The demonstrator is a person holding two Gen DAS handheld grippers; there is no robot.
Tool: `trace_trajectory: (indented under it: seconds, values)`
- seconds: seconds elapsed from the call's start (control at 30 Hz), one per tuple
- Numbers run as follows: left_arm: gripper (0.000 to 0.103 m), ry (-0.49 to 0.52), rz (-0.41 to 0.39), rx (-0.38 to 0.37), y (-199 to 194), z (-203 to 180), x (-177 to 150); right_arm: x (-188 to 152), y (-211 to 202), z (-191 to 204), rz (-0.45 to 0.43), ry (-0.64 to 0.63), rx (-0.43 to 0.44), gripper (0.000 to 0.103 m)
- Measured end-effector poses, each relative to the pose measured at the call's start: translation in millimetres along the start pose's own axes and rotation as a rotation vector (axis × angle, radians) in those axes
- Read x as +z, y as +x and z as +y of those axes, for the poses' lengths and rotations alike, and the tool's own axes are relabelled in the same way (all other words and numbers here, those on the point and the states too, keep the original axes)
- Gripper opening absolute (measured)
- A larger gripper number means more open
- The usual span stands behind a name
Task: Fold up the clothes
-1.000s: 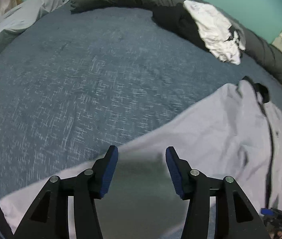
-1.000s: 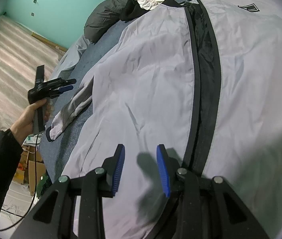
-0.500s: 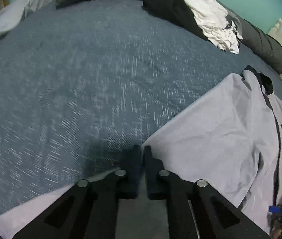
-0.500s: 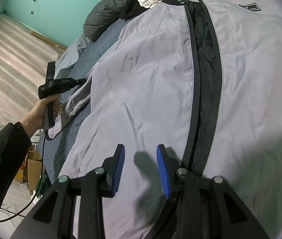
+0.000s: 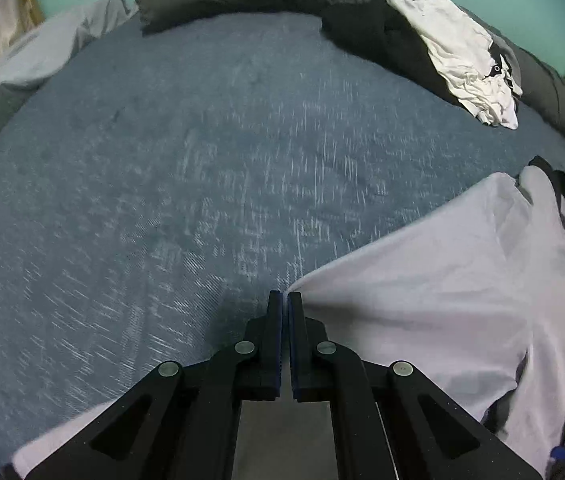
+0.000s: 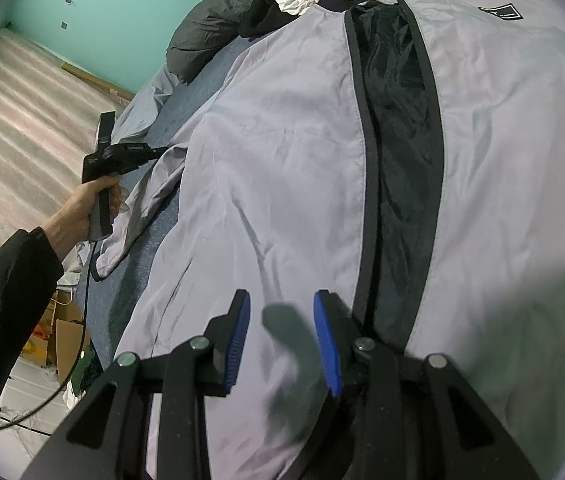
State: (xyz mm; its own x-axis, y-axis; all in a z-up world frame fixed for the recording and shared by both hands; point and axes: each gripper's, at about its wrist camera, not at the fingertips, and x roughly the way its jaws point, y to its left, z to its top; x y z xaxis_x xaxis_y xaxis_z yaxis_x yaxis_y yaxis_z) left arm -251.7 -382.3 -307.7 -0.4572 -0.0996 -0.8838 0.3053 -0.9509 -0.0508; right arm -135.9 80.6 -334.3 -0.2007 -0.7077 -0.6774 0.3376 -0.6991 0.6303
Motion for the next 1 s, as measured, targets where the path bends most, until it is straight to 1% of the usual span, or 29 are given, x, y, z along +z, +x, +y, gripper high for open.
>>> trace_trajectory:
  seconds: [0.1, 0.17, 0.23, 0.27, 0.3, 0.33, 0.37, 0.53, 0.67, 0.73, 0.8, 0.97, 1.0]
  values:
    - [0.009, -0.003, -0.01, -0.011, -15.4, 6.4, -9.0, 0.3, -0.8, 1.0, -0.003, -0.001, -0.003, 0.033]
    - [0.023, -0.005, -0.017, -0.018, -25.7, 10.6, -15.0, 0.7, -2.2, 2.3, -0.007, -0.003, -0.006, 0.033]
    - [0.032, -0.007, -0.023, -0.025, -36.0, 14.9, -21.1, 1.6, -7.1, 2.6, -0.022, -0.004, -0.009, 0.033]
    - [0.034, -0.002, -0.03, -0.028, -43.0, 19.1, -27.3, 2.1, -9.6, 2.8, -0.029, -0.004, -0.011, 0.033]
    - [0.035, -0.002, -0.034, -0.02, -52.1, 24.9, -36.2, 2.6, -12.2, 2.5, -0.038, -0.004, -0.013, 0.035]
    - [0.037, -0.01, -0.033, -0.016, -58.7, 32.0, -44.3, 3.2, -14.9, 1.1, -0.047, -0.002, -0.015, 0.04]
    - [0.037, -0.018, -0.031, -0.012, -64.8, 39.3, -52.4, 3.7, -16.4, -0.4, -0.054, 0.002, -0.02, 0.042]
    - [0.038, -0.047, -0.032, 0.009, -91.1, 69.1, -91.7, 6.6, -17.9, -8.0, -0.068, 0.018, -0.052, 0.042]
    - [0.038, -0.023, -0.041, -0.029, -104.5, 68.7, -118.1, 7.2, -19.4, -13.1, -0.081, 0.039, -0.056, 0.042]
    - [0.038, 0.014, -0.018, -0.009, -104.9, 61.8, -130.4, 6.5, -18.6, -13.2, -0.079, 0.041, -0.058, 0.042]
    - [0.038, 0.017, -0.015, -0.005, -106.9, 62.0, -141.2, 5.4, -17.7, -12.8, -0.077, 0.041, -0.061, 0.042]
    - [0.038, -0.035, -0.029, 0.03, -114.5, 85.2, -158.0, 4.1, -16.9, -12.8, -0.075, 0.04, -0.059, 0.042]
    - [0.039, -0.052, -0.025, 0.042, -116.7, 94.6, -162.7, 4.1, -16.7, -12.6, -0.075, 0.04, -0.058, 0.042]
